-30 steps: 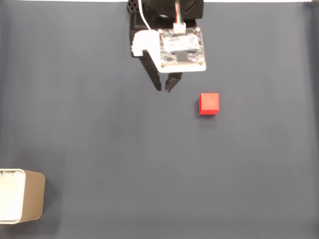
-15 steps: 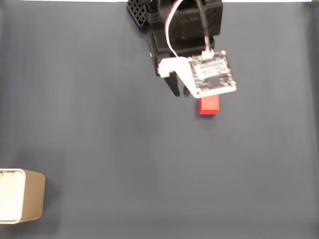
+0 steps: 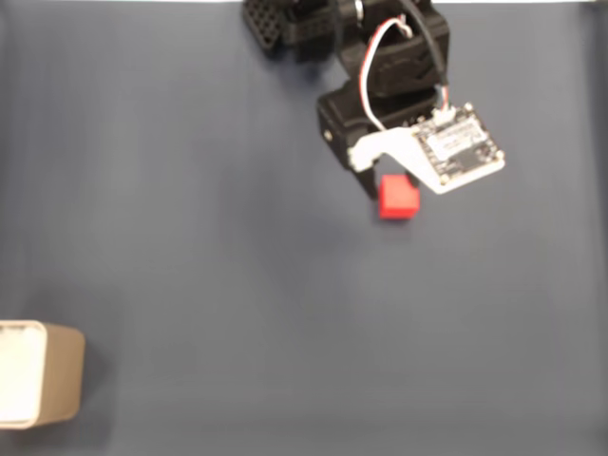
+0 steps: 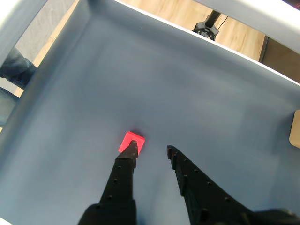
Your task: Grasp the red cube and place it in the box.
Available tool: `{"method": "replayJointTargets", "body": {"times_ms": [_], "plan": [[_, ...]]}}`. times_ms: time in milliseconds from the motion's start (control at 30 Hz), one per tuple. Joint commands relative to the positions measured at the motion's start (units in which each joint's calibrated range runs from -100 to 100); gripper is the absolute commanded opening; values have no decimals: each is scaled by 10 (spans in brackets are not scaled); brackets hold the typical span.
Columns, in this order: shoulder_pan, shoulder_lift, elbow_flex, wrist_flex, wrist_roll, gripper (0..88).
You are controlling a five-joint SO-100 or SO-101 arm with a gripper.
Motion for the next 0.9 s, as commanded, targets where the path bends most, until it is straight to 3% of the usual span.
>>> {"method": "replayJointTargets", "body": {"times_ms": [0,300,867], "plan": [[-16,-40,32,-39,12,186],[-38,-85,126,-81,22,267],[-46,-124,237,-138,40,323]]}}
